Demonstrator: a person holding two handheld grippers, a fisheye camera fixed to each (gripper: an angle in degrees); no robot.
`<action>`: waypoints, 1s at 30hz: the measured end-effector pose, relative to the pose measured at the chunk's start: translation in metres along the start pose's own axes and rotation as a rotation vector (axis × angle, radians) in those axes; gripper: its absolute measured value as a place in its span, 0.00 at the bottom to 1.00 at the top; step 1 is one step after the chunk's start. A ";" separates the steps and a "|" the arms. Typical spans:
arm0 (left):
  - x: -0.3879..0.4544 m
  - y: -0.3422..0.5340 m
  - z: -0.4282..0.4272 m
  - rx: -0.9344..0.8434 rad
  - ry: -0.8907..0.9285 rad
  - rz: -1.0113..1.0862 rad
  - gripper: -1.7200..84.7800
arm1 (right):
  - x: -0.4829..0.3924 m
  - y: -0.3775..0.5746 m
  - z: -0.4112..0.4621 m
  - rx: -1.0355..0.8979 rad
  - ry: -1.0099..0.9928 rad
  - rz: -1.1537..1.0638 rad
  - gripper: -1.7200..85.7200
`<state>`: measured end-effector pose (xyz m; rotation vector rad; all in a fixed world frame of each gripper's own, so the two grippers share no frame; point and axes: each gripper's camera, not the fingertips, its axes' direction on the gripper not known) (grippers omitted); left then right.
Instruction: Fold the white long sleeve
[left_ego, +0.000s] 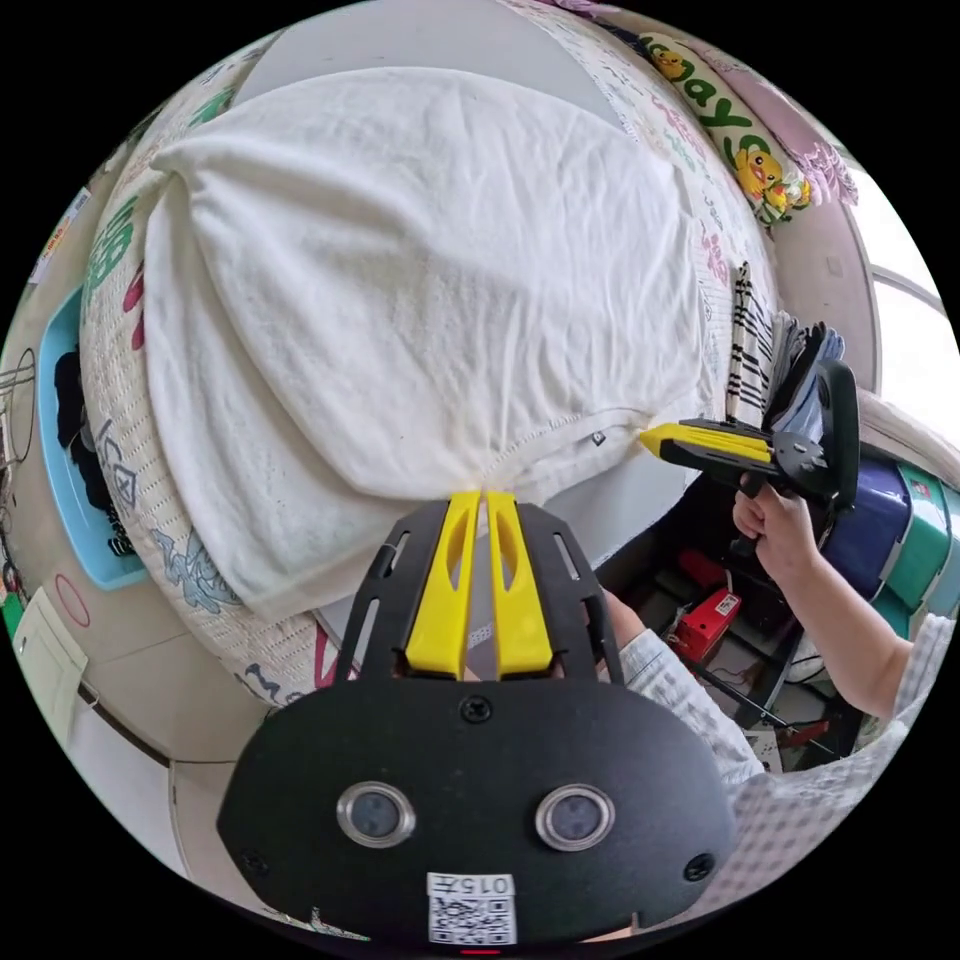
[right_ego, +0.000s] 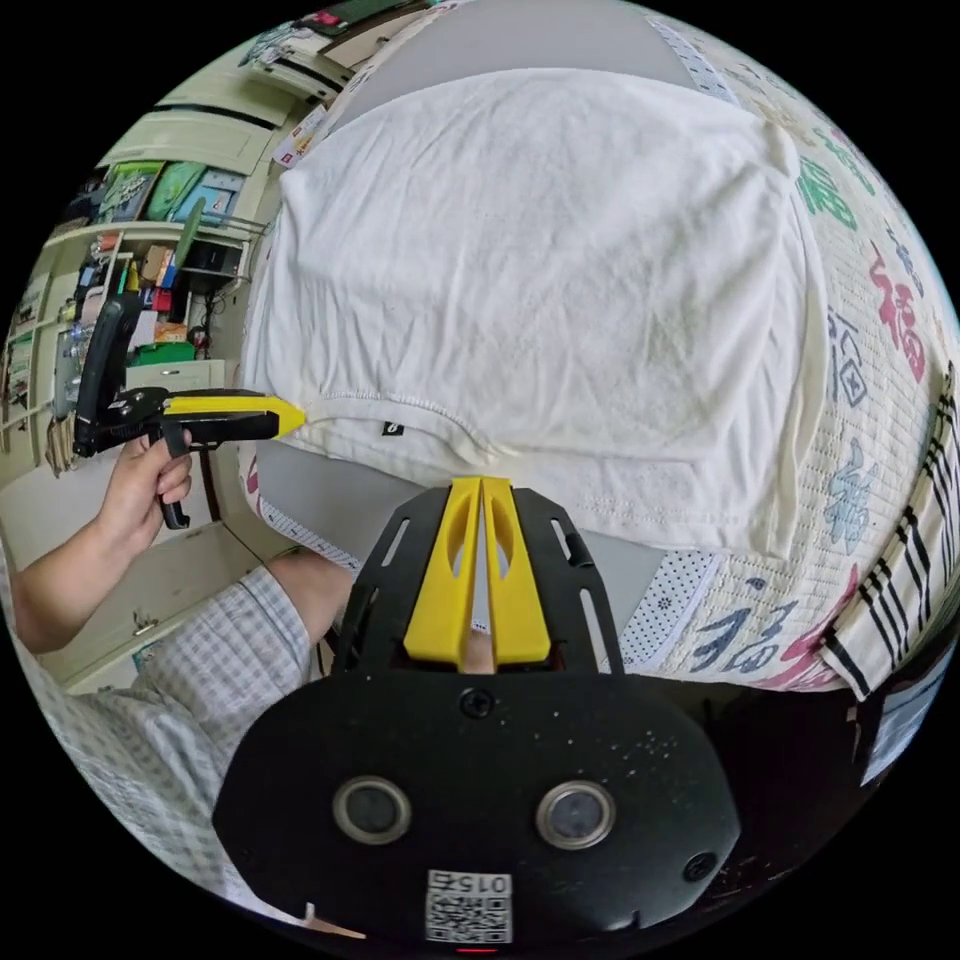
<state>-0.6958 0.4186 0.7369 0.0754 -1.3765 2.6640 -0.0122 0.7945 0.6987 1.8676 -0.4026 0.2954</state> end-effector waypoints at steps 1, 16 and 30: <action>0.010 -0.006 -0.012 0.008 -0.003 0.007 0.03 | 0.010 0.006 -0.006 0.008 -0.040 0.024 0.02; 0.286 -0.313 -0.104 0.207 -0.155 0.375 0.14 | 0.227 0.099 -0.068 0.247 -0.319 0.433 0.14; 0.360 -0.421 -0.037 -0.034 -0.358 0.448 0.03 | 0.252 0.142 -0.076 0.326 -0.446 0.504 0.03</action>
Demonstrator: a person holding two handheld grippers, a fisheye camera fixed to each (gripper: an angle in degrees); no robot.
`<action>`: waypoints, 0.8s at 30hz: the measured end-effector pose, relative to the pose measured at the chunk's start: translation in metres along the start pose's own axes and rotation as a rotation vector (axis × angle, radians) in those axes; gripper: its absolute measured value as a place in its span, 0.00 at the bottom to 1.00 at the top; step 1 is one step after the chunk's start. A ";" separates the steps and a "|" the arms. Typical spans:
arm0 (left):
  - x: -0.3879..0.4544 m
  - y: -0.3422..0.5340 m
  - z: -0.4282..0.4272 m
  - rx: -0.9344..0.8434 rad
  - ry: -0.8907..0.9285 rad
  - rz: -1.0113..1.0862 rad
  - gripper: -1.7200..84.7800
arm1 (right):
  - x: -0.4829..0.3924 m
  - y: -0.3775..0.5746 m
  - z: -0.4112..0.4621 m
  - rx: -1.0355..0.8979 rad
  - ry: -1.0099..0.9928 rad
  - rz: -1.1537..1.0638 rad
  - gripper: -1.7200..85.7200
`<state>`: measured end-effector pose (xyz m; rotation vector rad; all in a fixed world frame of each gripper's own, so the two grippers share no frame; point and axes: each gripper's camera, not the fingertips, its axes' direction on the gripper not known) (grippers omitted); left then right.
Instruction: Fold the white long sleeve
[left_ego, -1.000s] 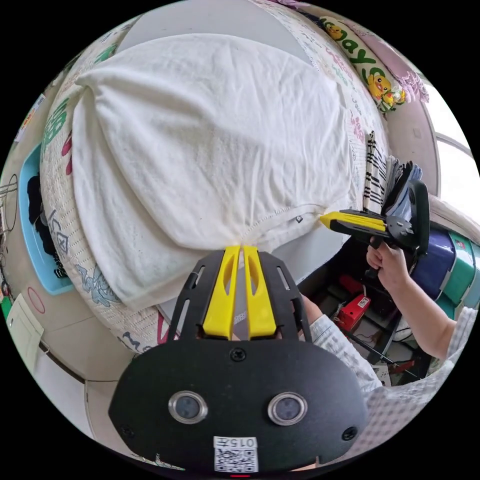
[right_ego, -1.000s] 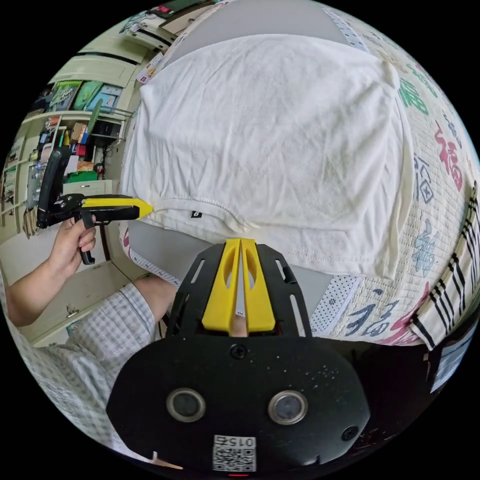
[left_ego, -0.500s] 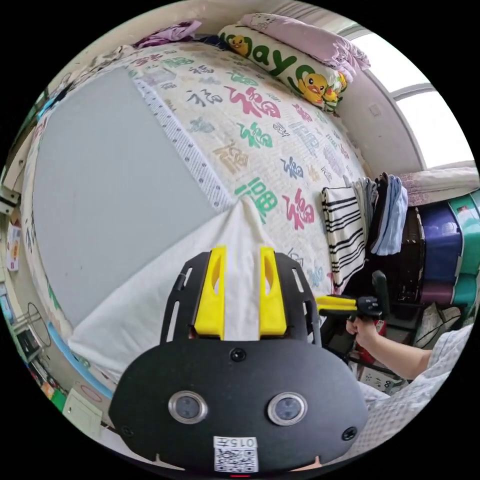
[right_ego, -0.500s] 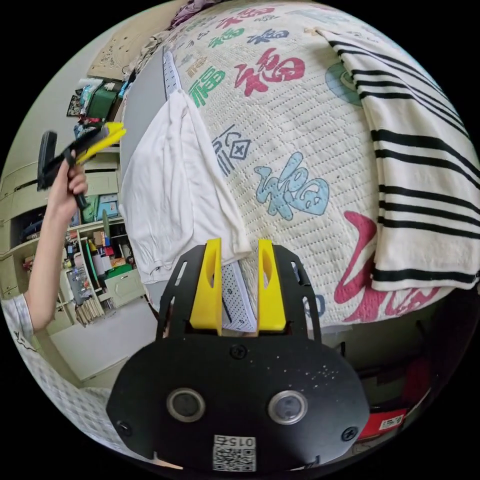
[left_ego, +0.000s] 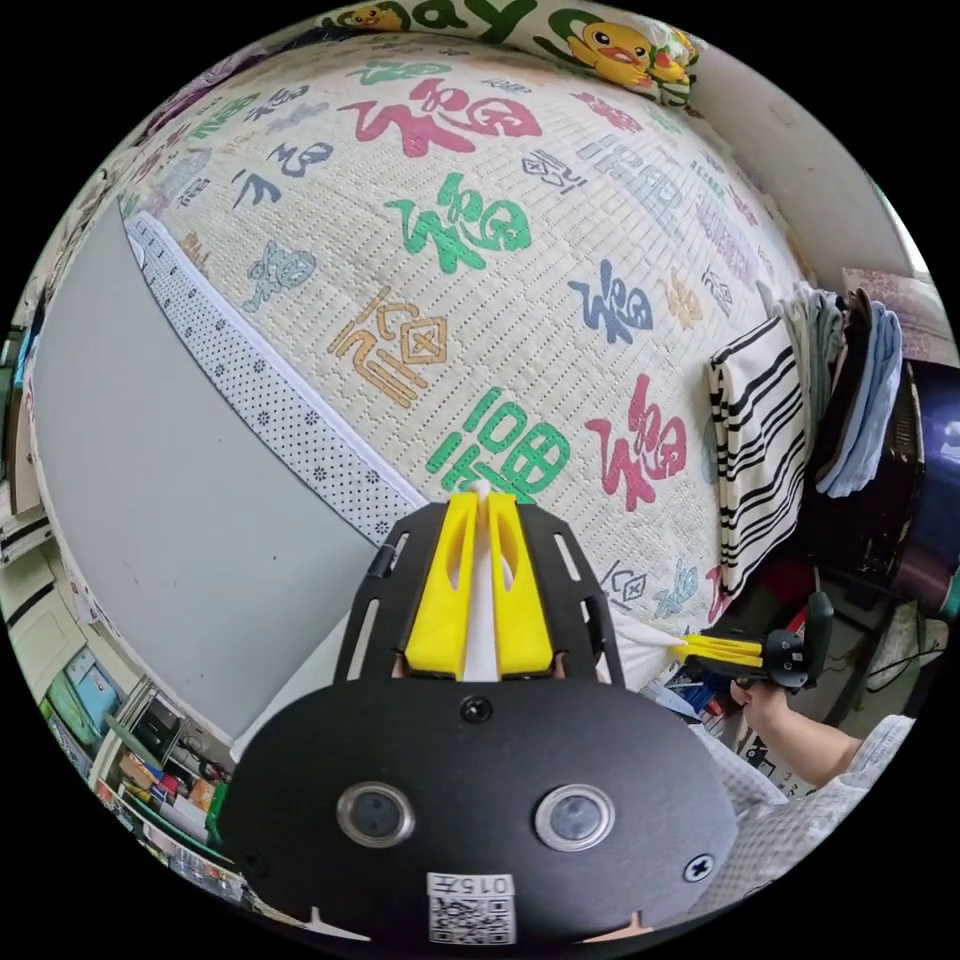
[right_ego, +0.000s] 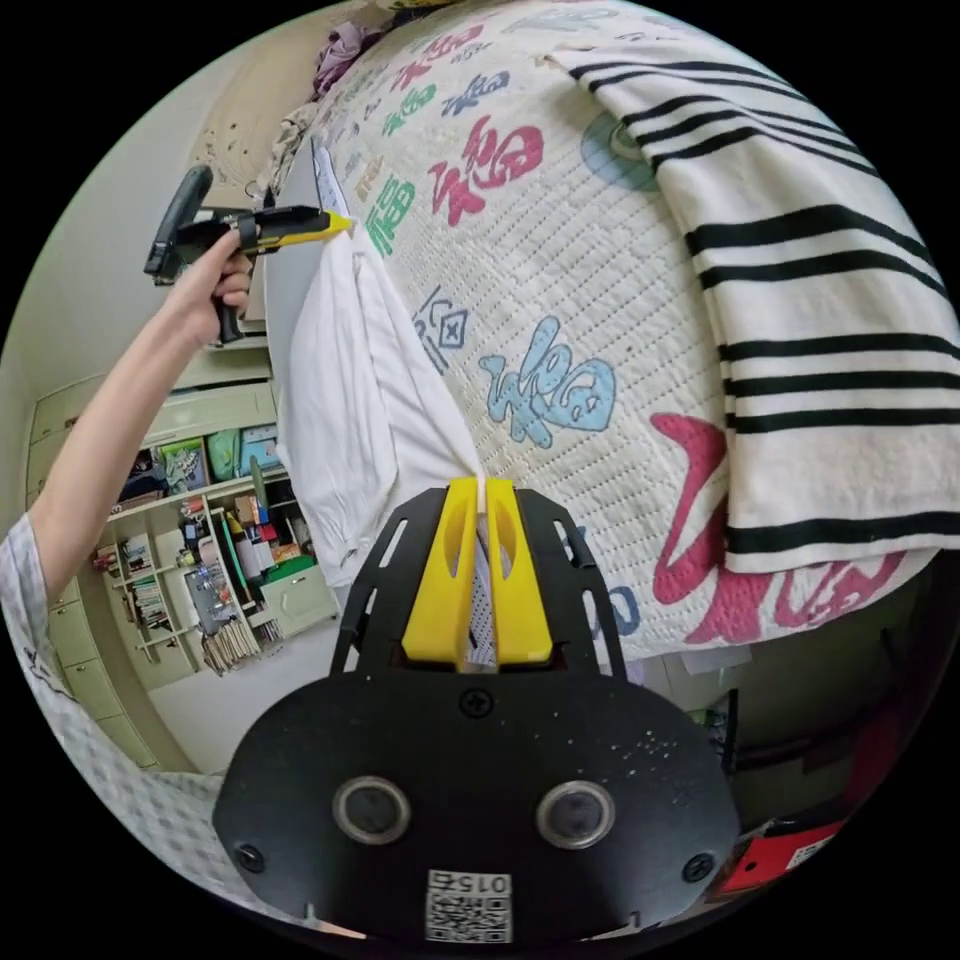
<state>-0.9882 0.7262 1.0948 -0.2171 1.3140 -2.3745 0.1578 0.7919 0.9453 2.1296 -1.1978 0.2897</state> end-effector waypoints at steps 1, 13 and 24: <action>-0.002 0.002 -0.008 0.035 0.026 0.004 0.03 | 0.003 0.003 -0.016 0.031 -0.021 0.008 0.03; -0.068 0.116 -0.101 0.496 0.469 0.034 0.02 | -0.059 0.073 -0.160 0.299 0.107 -0.205 0.02; -0.279 0.372 0.025 0.438 0.498 -0.417 0.03 | -0.215 0.154 0.094 -0.203 0.010 -0.550 0.02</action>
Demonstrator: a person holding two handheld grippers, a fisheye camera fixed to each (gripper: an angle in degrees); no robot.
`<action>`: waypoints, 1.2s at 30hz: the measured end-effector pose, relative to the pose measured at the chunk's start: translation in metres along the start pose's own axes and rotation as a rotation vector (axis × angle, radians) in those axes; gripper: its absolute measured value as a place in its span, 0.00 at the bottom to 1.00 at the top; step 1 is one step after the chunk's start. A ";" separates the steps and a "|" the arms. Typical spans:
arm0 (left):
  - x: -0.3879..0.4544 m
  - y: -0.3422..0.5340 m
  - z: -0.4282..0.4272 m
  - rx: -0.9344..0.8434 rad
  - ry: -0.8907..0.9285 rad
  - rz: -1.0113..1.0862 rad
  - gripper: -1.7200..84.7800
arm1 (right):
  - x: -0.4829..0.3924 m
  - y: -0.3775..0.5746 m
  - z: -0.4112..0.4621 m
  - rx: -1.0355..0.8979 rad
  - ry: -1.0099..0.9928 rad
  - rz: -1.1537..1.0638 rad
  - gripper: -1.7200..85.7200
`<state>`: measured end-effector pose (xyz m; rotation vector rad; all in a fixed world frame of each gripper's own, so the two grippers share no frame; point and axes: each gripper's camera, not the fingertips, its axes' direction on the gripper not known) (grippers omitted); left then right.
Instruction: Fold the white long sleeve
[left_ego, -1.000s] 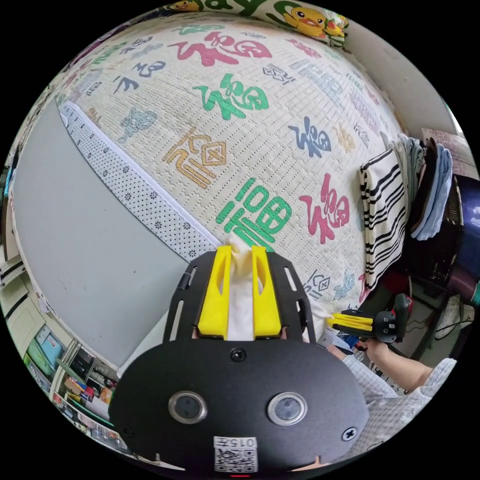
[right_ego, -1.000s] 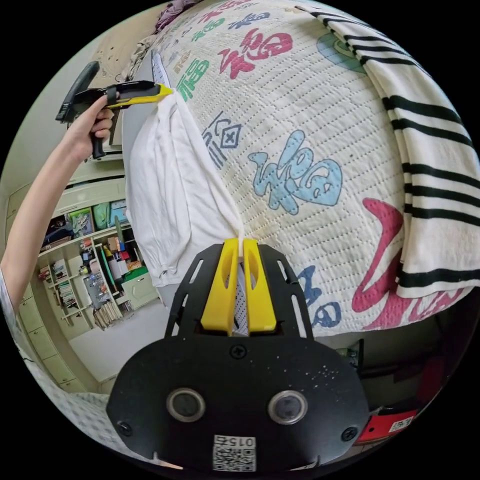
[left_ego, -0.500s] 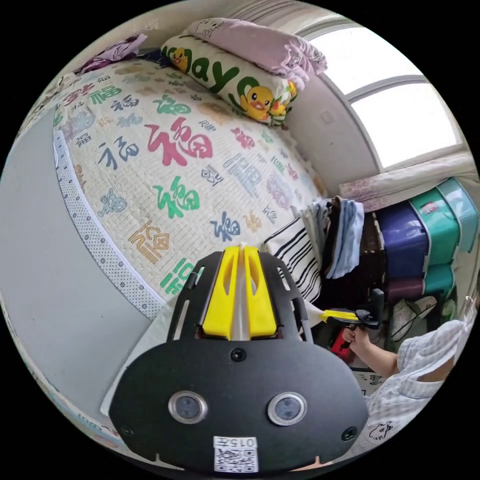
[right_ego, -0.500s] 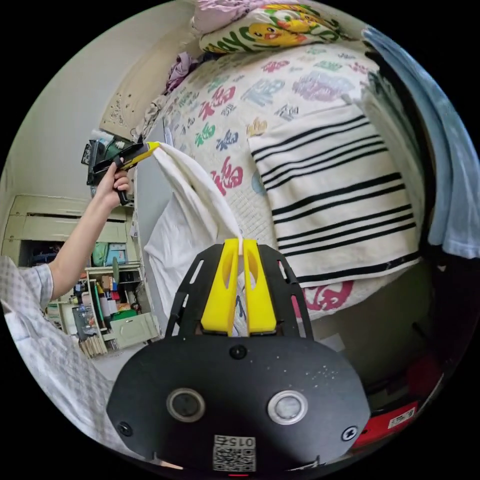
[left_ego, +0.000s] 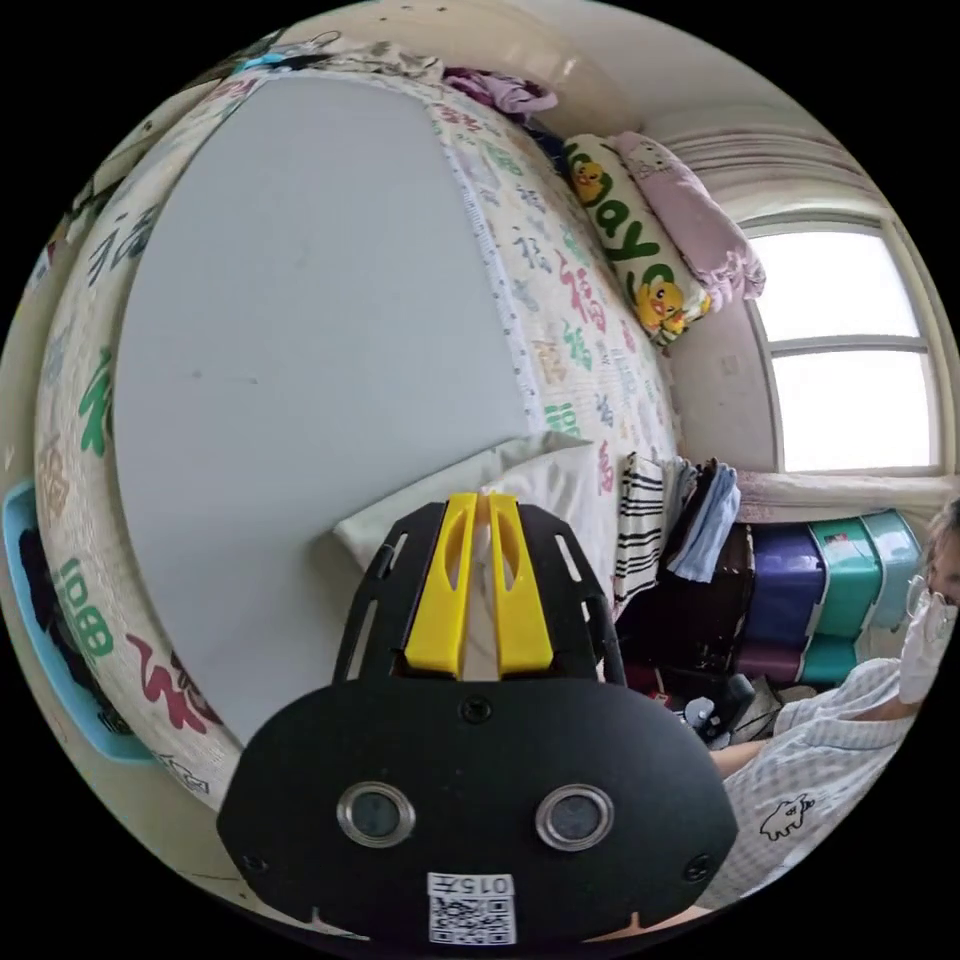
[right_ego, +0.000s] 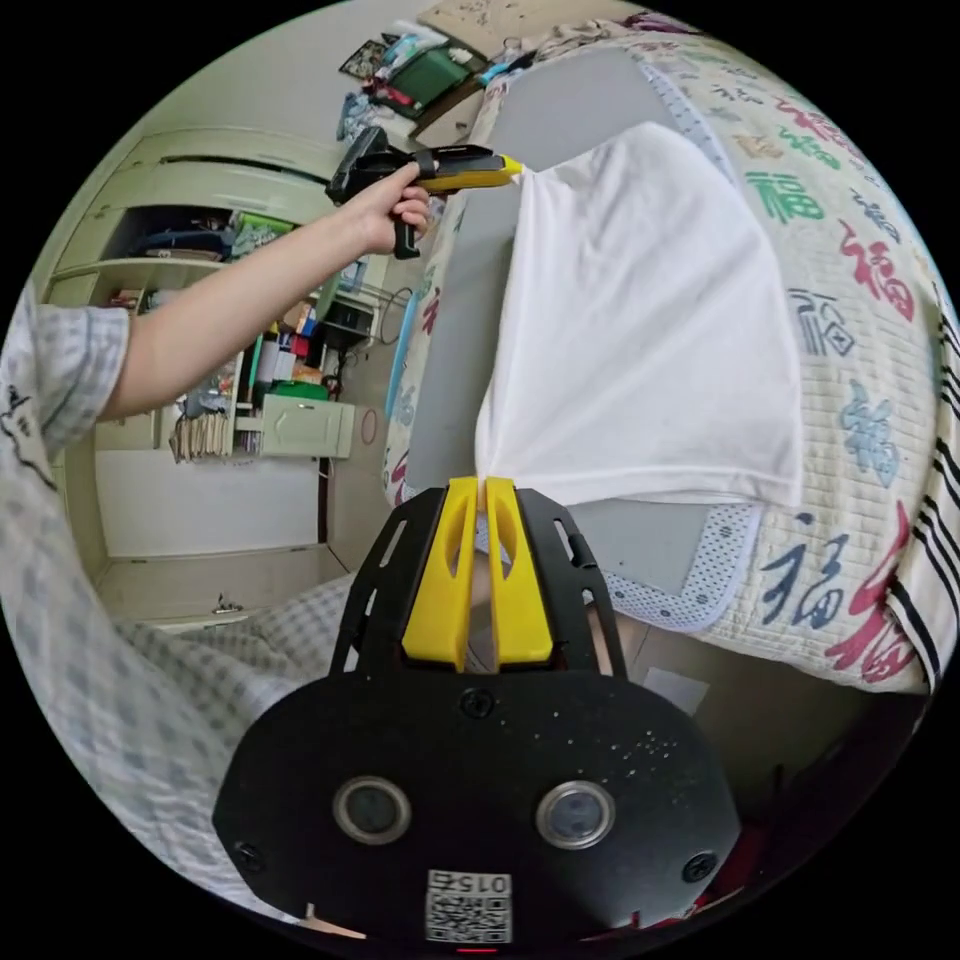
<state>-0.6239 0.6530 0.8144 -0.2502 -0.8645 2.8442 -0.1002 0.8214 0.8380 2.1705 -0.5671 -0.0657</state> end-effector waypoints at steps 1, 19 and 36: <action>-0.031 0.012 0.006 -0.008 -0.005 -0.056 0.03 | -0.005 -0.006 0.026 -0.038 0.025 0.001 0.02; -0.100 0.066 0.021 0.002 0.022 -0.157 0.04 | -0.030 -0.065 0.128 -0.209 0.172 -0.004 0.02; -0.092 0.099 -0.010 0.069 -0.195 -0.124 0.02 | 0.008 -0.112 0.170 -0.346 0.067 0.038 0.03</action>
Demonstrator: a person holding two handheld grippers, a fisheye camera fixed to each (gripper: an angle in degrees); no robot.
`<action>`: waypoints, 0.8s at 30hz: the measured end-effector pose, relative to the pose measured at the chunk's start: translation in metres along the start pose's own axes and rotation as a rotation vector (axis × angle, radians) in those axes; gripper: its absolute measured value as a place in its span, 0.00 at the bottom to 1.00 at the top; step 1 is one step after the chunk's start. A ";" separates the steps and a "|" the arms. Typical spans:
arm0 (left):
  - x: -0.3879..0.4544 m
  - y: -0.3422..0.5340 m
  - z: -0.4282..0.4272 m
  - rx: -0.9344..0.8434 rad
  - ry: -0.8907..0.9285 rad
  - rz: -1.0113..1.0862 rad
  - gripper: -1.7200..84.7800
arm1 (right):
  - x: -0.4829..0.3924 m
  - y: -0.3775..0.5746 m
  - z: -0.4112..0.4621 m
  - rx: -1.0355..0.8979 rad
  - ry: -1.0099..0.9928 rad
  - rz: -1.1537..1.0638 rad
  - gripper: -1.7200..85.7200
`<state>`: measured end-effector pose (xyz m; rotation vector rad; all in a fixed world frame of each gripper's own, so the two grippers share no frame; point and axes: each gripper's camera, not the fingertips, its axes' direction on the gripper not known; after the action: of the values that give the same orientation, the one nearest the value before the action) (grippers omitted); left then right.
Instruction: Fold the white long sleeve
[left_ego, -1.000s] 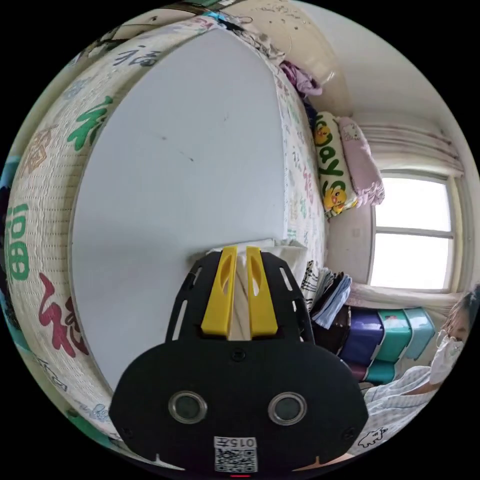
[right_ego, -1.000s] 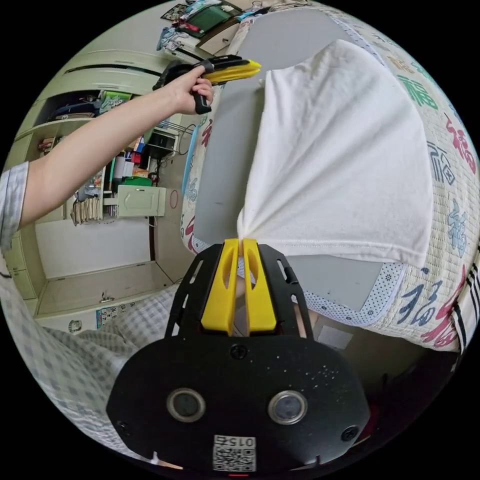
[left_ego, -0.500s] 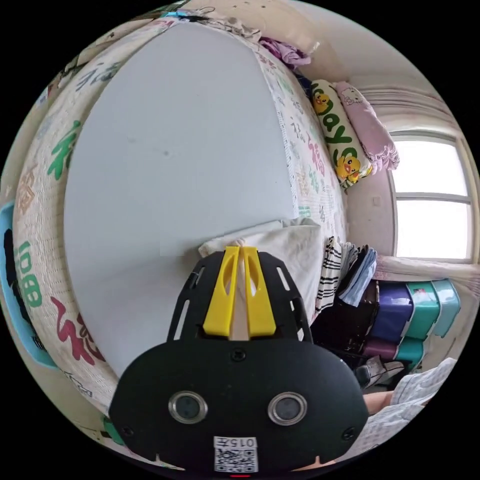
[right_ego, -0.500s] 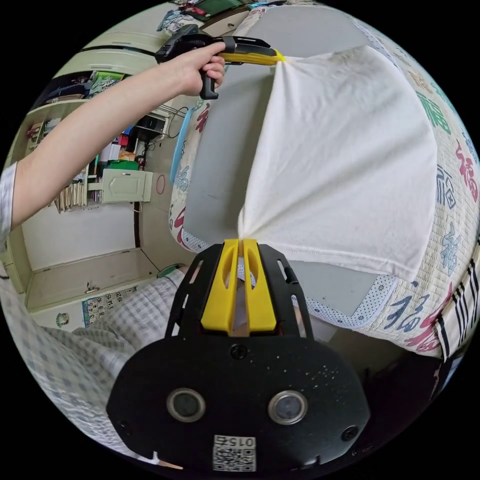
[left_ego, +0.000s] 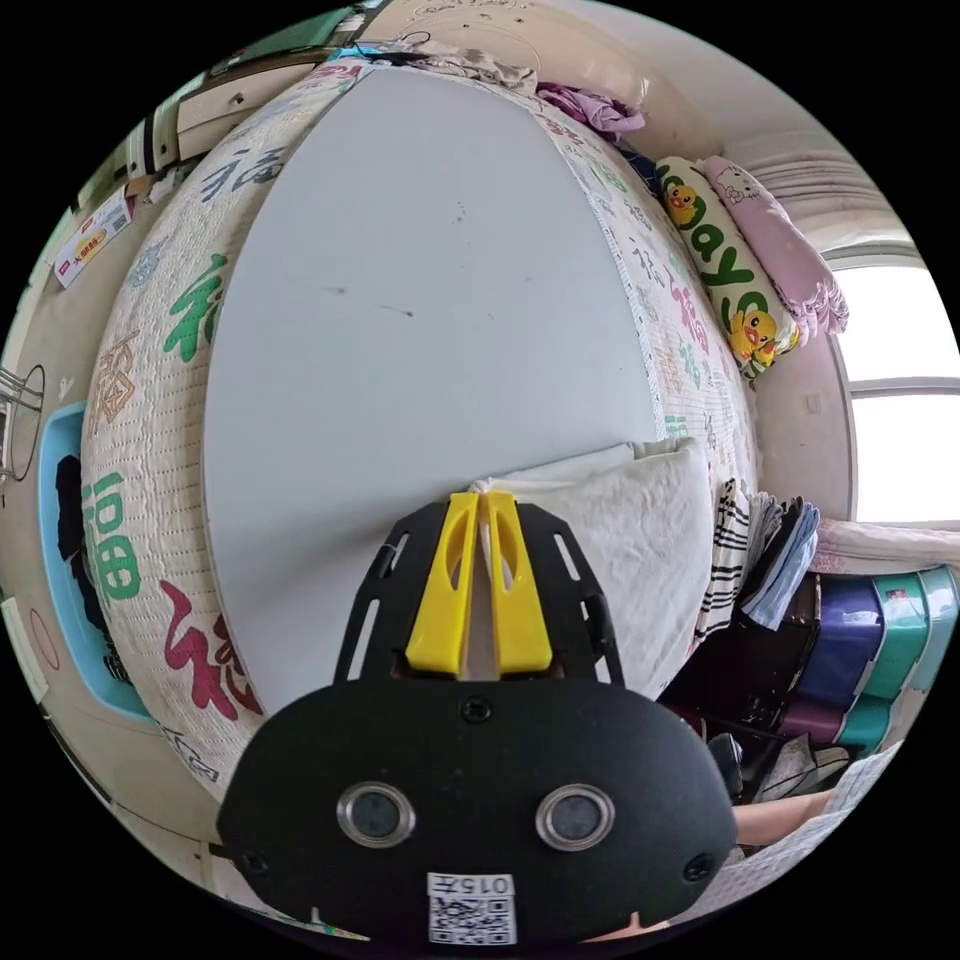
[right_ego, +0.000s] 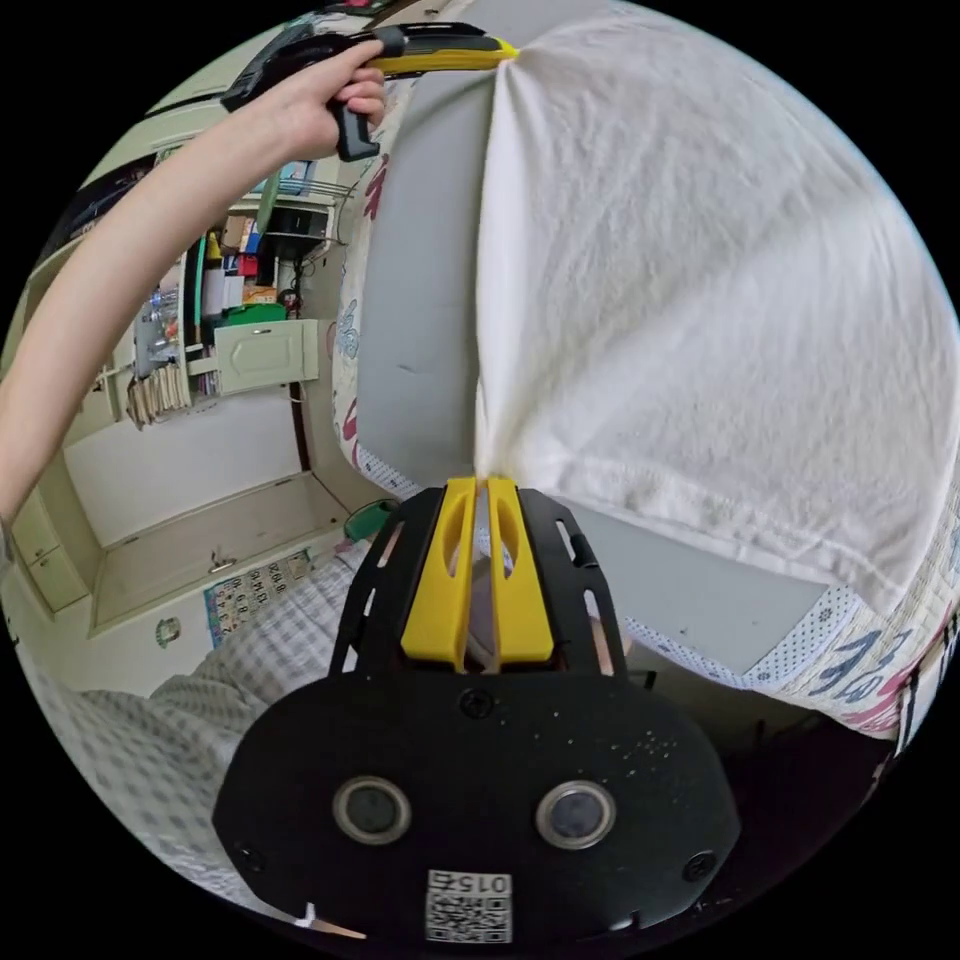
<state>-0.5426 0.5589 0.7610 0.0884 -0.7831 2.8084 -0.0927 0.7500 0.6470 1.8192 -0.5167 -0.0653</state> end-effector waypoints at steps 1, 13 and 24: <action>-0.001 0.002 -0.002 -0.001 0.005 -0.004 0.03 | 0.007 0.005 -0.004 -0.024 -0.043 0.015 0.03; -0.003 0.057 -0.052 0.100 0.108 -0.138 0.16 | 0.122 0.014 -0.251 0.362 -0.165 0.031 0.11; 0.013 0.058 -0.041 0.168 0.272 -0.106 0.18 | 0.161 -0.159 -0.337 0.369 -0.149 -0.013 0.24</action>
<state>-0.5688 0.5345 0.6978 -0.2136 -0.4667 2.7018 0.2036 1.0269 0.6410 2.1894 -0.6554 -0.1214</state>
